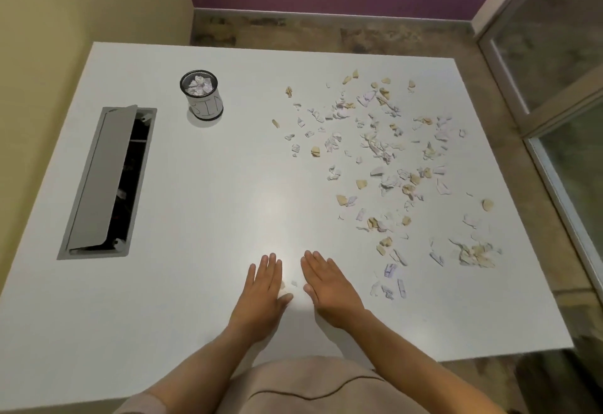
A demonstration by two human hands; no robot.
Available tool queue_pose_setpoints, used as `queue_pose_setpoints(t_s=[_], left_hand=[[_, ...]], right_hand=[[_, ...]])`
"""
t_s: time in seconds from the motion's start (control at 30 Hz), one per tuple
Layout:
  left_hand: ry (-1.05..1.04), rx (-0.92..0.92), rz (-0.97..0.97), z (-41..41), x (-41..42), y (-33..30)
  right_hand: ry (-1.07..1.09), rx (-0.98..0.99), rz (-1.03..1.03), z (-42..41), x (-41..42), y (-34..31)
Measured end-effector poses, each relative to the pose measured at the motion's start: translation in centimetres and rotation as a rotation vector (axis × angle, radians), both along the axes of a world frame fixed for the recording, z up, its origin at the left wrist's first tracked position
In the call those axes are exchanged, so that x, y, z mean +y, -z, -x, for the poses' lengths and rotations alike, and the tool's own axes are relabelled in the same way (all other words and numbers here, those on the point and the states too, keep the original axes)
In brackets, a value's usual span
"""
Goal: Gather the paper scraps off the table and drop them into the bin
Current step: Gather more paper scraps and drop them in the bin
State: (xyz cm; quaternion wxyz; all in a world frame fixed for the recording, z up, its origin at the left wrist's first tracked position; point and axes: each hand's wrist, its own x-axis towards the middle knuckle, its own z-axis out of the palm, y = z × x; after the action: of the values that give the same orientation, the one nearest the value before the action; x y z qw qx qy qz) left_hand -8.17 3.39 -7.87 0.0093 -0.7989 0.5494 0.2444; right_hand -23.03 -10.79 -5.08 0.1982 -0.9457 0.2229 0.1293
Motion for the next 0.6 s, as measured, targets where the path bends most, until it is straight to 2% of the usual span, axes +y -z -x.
queue_pose_setpoints(t_s=[0.17, 0.37, 0.47, 0.6], left_hand=[[-0.015, 0.036, 0.028, 2.0, -0.9, -0.2], [-0.004, 0.058, 0.098, 3.9, -2.7, -1.0], [-0.027, 0.046, 0.052, 5.2, -3.6, -0.9], [-0.070, 0.040, 0.041, 7.0, -4.6, -0.7]], right_hand=[[0.352, -0.045, -0.038, 4.1, -0.3, -1.2], [0.830, 0.032, -0.126, 11.6, -3.1, -0.8], [0.885, 0.077, -0.137, 14.1, -4.5, -0.3], [0.787, 0.065, -0.110, 14.0, -6.4, 0.5]])
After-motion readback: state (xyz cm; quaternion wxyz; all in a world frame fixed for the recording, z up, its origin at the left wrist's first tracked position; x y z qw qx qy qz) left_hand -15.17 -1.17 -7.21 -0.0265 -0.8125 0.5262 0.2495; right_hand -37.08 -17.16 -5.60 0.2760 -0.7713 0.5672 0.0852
